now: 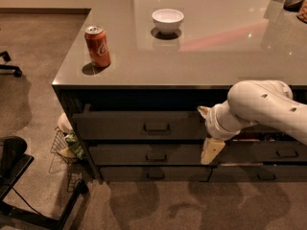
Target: Open top drawer
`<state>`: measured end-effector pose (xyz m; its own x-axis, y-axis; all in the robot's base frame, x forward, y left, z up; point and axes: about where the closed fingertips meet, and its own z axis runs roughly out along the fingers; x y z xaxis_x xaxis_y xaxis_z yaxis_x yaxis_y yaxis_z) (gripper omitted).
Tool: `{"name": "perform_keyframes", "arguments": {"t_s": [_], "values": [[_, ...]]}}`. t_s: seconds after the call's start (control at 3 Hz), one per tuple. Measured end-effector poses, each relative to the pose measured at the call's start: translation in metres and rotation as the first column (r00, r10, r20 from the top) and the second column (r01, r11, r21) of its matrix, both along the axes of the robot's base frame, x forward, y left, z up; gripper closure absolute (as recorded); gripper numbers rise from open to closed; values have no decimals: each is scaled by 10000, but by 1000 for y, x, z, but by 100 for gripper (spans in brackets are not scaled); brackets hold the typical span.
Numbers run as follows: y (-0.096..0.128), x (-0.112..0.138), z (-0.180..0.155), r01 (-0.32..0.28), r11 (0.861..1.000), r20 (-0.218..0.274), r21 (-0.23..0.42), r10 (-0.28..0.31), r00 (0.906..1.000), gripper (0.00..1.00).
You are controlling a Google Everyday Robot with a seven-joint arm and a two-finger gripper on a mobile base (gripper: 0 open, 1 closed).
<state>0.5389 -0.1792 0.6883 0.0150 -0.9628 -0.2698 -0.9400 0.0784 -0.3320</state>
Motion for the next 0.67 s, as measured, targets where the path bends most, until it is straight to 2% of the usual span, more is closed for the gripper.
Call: {"name": "perform_keyframes", "arguments": {"t_s": [0.67], "values": [[12, 27, -26, -541, 9975, -302, -462, 527, 9982, 0]]}}
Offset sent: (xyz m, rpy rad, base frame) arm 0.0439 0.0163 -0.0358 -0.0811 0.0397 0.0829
